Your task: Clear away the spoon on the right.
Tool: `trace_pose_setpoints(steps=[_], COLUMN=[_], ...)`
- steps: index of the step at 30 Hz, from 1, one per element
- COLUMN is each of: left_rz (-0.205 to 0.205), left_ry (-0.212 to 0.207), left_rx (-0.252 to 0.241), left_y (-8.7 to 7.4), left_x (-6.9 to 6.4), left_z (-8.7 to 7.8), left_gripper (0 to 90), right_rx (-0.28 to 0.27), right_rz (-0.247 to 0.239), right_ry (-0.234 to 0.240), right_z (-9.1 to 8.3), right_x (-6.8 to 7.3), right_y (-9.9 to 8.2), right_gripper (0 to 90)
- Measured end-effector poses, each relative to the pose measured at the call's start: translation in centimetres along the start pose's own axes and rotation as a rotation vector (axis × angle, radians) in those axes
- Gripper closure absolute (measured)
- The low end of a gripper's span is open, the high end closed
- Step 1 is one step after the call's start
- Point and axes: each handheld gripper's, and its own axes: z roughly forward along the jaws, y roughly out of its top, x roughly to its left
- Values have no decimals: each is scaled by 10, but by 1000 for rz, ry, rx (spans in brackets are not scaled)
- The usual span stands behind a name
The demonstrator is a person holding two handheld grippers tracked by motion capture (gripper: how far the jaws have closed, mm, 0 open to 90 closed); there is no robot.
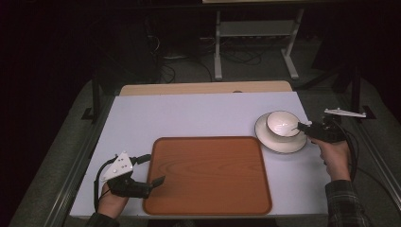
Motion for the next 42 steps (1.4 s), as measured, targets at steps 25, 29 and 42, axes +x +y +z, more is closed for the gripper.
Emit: trace_pose_setpoints(steps=[25, 29, 42], left_rz=[2, 3, 3], left_ry=[0, 1, 1], left_rx=[2, 1, 0], left_y=[0, 0, 0], left_x=[0, 0, 0], left_z=[0, 0, -1], left_gripper=[128, 128, 128], right_rx=[-34, -40, -59], right_rz=[-38, -48, -80], right_ry=[56, 65, 107], right_z=[7, 3, -5], right_x=[11, 14, 25], right_y=[7, 9, 17], right_gripper=[566, 603, 722])
